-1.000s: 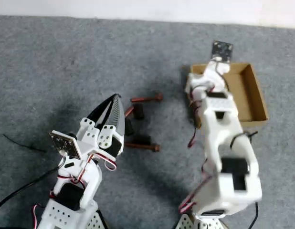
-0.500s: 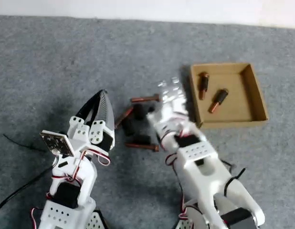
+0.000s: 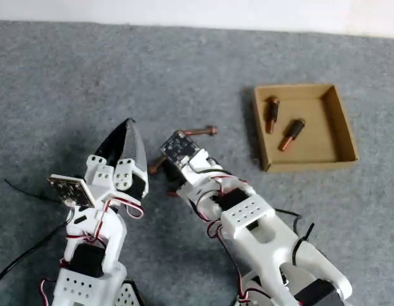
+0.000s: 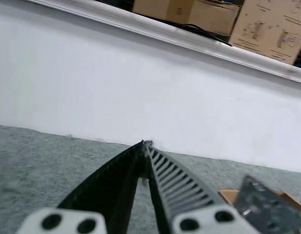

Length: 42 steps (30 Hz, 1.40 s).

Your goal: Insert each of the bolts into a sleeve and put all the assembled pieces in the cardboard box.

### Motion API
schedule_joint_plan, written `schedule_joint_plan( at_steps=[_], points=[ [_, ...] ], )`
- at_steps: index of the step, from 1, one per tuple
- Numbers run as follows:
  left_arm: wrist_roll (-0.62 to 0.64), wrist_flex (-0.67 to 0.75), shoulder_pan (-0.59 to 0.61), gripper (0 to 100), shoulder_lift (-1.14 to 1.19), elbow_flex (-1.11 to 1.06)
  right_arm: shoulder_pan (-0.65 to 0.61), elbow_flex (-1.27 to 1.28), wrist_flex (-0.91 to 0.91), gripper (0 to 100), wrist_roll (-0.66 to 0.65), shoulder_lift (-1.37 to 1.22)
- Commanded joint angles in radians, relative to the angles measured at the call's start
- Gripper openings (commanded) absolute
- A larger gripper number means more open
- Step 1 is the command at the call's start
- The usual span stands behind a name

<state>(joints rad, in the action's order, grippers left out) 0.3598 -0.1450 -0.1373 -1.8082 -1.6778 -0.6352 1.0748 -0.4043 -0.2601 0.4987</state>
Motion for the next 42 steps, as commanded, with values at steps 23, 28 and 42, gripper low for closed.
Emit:
schedule_joint_plan(
  at_steps=[23,28,42],
  points=[
    [0.000,0.000,0.383,1,-0.004,0.062,0.013,-0.917,-0.355,21.4,0.281,-0.740],
    [0.000,0.000,0.383,1,-0.004,0.062,0.028,-1.038,-0.483,21.4,0.281,-0.858],
    [-0.003,0.000,0.357,1,-0.004,0.062,0.113,-1.052,-0.460,21.4,0.282,-0.868]
  ],
)
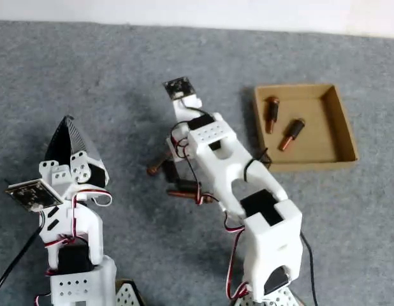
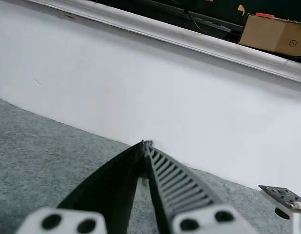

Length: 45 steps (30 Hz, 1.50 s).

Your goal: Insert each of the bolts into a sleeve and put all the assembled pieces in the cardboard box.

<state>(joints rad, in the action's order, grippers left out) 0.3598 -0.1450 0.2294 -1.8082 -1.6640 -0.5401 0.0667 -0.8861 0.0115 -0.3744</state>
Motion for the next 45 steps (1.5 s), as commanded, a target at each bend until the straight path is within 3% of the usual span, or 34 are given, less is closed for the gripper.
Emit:
schedule_joint_plan(
  at_steps=[1,5,20,27,34,42,45],
  points=[
    [-0.003,-0.002,-0.015,1,-0.004,0.048,0.015,-0.044,0.039,21.4,0.011,0.005],
    [-0.003,-0.003,-0.018,1,-0.004,0.048,0.012,-0.042,0.120,21.4,0.011,0.004],
    [-0.003,-0.002,-0.018,1,-0.004,0.048,0.015,-0.087,0.053,21.1,0.011,-0.097],
    [-0.003,-0.002,-0.018,1,-0.004,0.048,0.013,-0.087,0.053,0.0,0.011,-0.099],
    [-0.003,-0.002,-0.018,1,-0.004,0.048,0.015,-0.094,-0.084,0.5,0.009,-0.091],
    [-0.003,-0.002,-0.018,1,-0.004,0.047,0.021,-0.065,-0.090,0.5,0.006,0.094],
    [-0.003,-0.002,-0.018,1,-0.004,0.047,0.076,-0.007,-0.088,0.5,0.005,0.125]
  ],
)
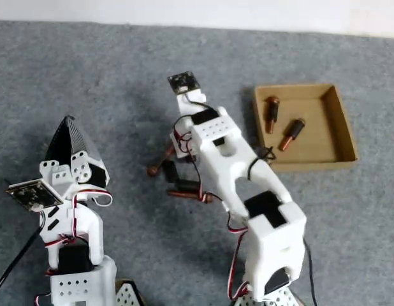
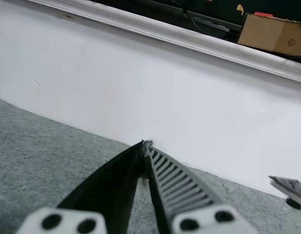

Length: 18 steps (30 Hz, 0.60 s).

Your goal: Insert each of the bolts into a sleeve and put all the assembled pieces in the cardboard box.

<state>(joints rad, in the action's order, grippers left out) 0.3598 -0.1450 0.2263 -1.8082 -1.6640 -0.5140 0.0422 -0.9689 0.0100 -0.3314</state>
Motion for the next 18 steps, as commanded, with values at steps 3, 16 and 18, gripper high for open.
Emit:
schedule_joint_plan(
  at_steps=[3,16,18],
  points=[
    [-0.003,-0.002,-0.015,1,-0.004,0.047,0.134,0.041,-0.005,0.5,0.009,0.090],
    [-0.003,-0.002,-0.015,1,-0.004,0.047,0.205,0.042,-0.074,16.2,0.009,0.093],
    [-0.003,-0.002,-0.015,1,-0.004,0.047,0.205,0.042,-0.091,16.2,0.009,0.094]
  ],
)
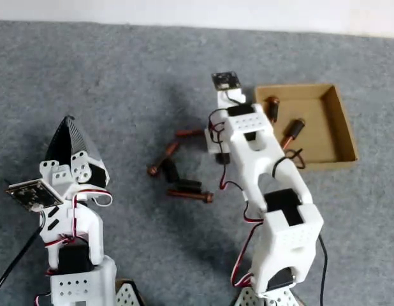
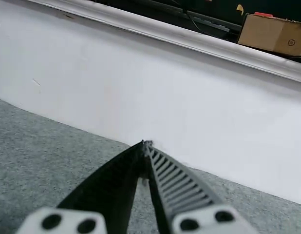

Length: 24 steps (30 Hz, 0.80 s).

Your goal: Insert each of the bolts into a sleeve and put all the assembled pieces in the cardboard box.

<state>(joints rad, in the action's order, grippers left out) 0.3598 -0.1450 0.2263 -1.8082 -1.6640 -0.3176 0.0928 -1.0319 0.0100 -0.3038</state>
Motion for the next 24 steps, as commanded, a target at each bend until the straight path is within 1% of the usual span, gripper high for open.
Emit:
schedule_joint_plan(
  at_steps=[1,5,11,20,22,24],
  points=[
    [-0.003,-0.002,-0.015,1,-0.004,0.047,0.008,-0.007,-0.035,16.2,0.008,0.067],
    [-0.003,-0.002,-0.015,1,-0.004,0.047,0.013,0.022,-0.038,16.2,0.006,0.062],
    [-0.003,-0.003,-0.016,1,-0.004,0.047,0.010,0.094,0.084,16.2,0.005,0.062],
    [-0.003,-0.003,-0.031,1,-0.004,0.045,0.002,0.096,0.087,16.2,0.005,0.033],
    [-0.005,0.000,-0.031,1,-0.012,0.031,0.002,0.094,0.085,14.6,0.005,-0.010],
    [-0.005,0.000,-0.031,1,-0.012,0.030,0.002,0.091,0.081,9.9,0.005,-0.056]
  ],
)
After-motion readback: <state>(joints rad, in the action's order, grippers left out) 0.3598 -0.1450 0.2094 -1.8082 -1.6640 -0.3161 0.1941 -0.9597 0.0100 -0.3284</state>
